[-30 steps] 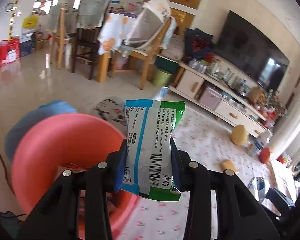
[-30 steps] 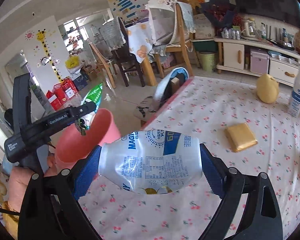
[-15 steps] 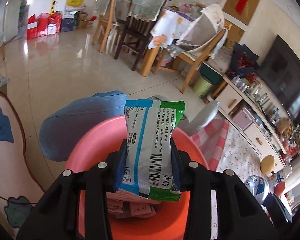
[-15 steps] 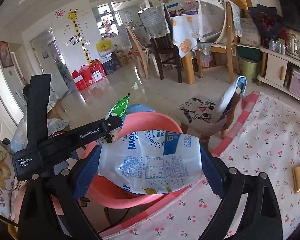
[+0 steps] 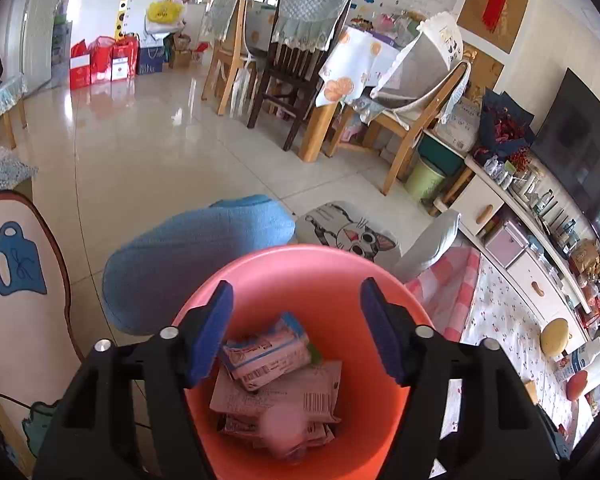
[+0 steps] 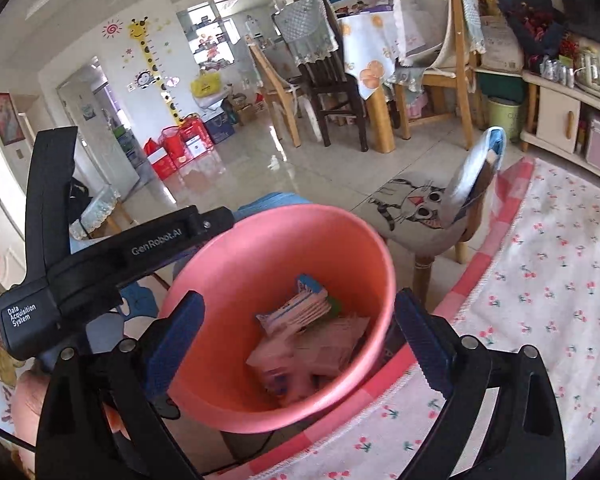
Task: Collect trash
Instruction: 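Carry the packet and white bottle over the pink bucket and open both grippers, then move both open tools back over the table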
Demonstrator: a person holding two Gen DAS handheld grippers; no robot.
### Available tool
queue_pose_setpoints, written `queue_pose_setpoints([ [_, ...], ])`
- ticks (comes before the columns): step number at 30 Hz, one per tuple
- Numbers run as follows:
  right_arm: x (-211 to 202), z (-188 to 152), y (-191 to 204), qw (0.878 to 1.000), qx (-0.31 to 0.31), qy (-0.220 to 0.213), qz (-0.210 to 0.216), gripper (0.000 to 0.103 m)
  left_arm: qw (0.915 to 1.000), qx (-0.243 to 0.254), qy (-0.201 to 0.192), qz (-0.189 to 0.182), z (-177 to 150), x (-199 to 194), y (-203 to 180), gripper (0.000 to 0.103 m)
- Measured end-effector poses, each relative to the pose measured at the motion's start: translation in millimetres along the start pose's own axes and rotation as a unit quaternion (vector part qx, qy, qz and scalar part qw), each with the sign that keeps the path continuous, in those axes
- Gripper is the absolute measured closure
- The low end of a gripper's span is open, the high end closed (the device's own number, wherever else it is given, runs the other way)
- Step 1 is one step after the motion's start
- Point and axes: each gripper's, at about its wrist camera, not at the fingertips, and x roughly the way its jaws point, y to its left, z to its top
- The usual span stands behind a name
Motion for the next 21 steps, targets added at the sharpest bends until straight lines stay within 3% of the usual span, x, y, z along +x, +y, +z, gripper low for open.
queue_pose_setpoints([
  [6, -29.9, -12.7, -12.8, 0.997, -0.015, -0.017, -0.075, 0.008, 0.9984, 0.034, -0.044, 0.006, -0.7, -12.5, -20.8, 0.016],
  [13, -56.9, -26.4, -31.4, 0.99, -0.032, -0.02, -0.137, 0.008, 0.9948, 0.061, -0.074, -0.033, -5.7, -30.2, -50.0, 0.005],
  [21, -90.1, -42.0, -51.1, 0.981, -0.041, -0.033, -0.186, 0.008, 0.9877, 0.088, -0.1, -0.082, -16.4, -50.8, -79.3, 0.004],
])
